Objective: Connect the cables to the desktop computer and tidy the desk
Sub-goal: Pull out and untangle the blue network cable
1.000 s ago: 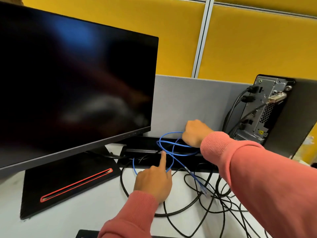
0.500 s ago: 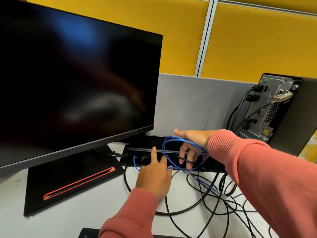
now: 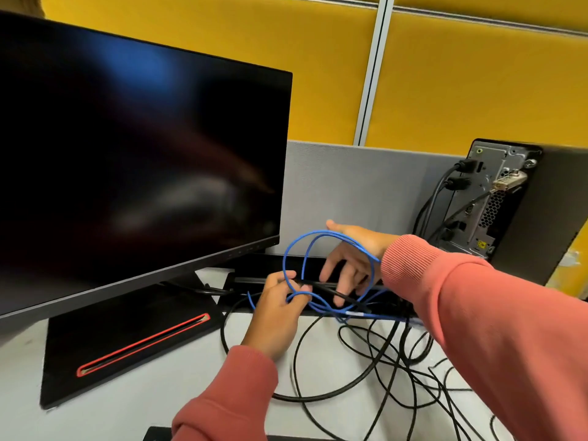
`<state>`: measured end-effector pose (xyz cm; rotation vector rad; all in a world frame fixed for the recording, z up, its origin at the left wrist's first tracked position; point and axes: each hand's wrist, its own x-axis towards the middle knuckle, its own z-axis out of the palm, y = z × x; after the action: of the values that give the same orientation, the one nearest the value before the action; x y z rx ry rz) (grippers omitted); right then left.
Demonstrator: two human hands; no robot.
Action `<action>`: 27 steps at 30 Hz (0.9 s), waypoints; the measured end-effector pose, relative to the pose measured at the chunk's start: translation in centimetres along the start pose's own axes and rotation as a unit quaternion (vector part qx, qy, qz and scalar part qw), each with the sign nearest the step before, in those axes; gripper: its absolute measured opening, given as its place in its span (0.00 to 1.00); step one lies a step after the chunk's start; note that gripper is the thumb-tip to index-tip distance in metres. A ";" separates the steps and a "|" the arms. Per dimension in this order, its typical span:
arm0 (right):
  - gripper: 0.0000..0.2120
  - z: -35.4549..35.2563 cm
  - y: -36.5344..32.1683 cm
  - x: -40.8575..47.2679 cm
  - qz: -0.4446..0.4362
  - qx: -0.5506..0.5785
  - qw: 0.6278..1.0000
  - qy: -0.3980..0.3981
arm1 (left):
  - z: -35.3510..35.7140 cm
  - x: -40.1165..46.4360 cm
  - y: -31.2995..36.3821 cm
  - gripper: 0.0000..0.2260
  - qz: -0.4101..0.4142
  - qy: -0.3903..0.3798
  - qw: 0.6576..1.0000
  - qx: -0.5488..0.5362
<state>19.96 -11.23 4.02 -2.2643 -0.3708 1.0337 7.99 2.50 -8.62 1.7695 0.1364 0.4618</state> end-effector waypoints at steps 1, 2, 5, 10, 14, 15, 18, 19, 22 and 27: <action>0.46 0.2 -0.5 -0.4 -0.013 0.020 0.998 0.061 | -0.1 -0.1 0.1 0.08 0.011 0.027 0.999 0.024; 0.42 0.2 -1.0 -0.6 -0.038 0.023 0.990 0.133 | -0.2 -0.2 0.1 0.09 0.018 0.053 0.997 0.051; 0.25 0.1 -2.6 -1.6 -0.214 -0.022 0.910 0.355 | -0.4 -0.6 0.4 0.10 0.016 0.108 0.985 0.136; 0.06 1.1 -3.4 -6.4 -0.464 -0.180 0.742 0.450 | 0.0 -1.0 0.7 0.11 0.008 0.124 0.977 0.175; 0.10 4.5 -1.3 -5.8 -0.202 -0.452 0.854 0.158 | -0.3 -1.0 0.6 0.15 0.010 0.137 0.975 0.177; 0.10 5.1 -0.6 -5.1 -0.182 -0.471 0.854 0.123 | -0.5 -1.0 0.4 0.16 0.009 0.137 0.973 0.188; 0.09 5.2 -0.1 -4.6 -0.219 -0.445 0.854 0.155 | -1.1 -1.0 0.2 0.14 -0.007 0.136 0.964 0.227; 0.09 4.7 -0.2 -4.7 -0.227 -0.431 0.852 0.194 | -1.4 -1.2 0.3 0.11 -0.010 0.134 0.960 0.245; 0.10 3.3 -0.2 -4.6 -0.233 -0.415 0.821 0.315 | -2.3 -1.5 0.5 0.08 -0.007 0.135 0.944 0.300; 0.05 3.3 -1.0 -4.2 -0.196 -0.444 0.813 0.323 | -4.7 -1.7 1.6 0.14 0.014 0.156 0.939 0.305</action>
<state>14.71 -11.07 5.41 -2.9403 -1.1247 -0.2567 4.43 5.85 -6.65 2.2913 0.5261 0.7809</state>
